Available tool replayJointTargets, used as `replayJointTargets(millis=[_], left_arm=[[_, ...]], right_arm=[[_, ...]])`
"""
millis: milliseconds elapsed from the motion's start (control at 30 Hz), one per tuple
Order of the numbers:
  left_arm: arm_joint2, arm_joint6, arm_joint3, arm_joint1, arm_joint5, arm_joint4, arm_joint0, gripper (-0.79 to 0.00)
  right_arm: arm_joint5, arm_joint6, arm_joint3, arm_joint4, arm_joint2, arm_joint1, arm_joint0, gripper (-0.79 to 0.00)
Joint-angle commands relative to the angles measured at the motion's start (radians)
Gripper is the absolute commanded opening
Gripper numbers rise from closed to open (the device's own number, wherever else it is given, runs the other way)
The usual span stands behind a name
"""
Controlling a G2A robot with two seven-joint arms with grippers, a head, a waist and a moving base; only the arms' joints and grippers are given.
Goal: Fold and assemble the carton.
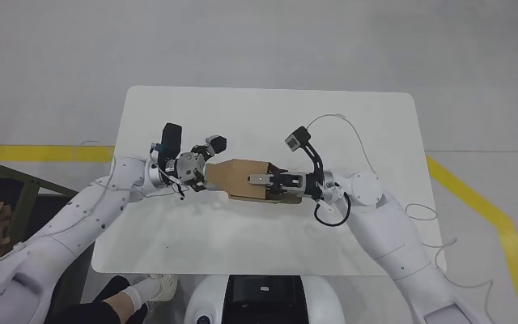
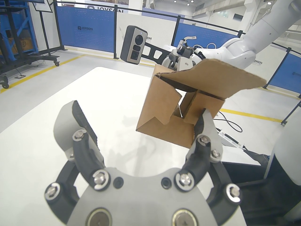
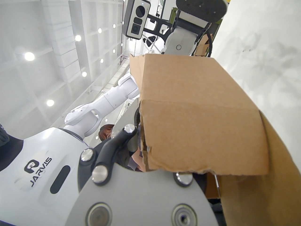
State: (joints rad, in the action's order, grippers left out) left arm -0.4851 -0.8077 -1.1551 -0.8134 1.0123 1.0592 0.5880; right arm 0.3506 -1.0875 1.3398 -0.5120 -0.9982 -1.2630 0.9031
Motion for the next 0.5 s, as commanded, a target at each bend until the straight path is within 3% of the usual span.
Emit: replayJointTargets(millis=[0, 233, 467], left_arm=[[-0.012, 0.000, 0.004, 0.003, 0.000, -0.007, 0.005, 0.000], [-0.104, 0.000, 0.002, 0.040, 0.000, -0.009, 0.041, 0.000], [-0.206, 0.000, -0.073, 0.078, 0.000, 0.011, 0.102, 0.000]], right_arm=[[0.001, 0.008, -0.004, 0.007, -0.004, 0.001, 0.001, -0.785], [-0.014, 0.068, -0.047, 0.045, -0.019, 0.003, 0.004, -0.785], [-0.037, 0.075, -0.069, 0.082, -0.006, 0.001, -0.003, -0.785]])
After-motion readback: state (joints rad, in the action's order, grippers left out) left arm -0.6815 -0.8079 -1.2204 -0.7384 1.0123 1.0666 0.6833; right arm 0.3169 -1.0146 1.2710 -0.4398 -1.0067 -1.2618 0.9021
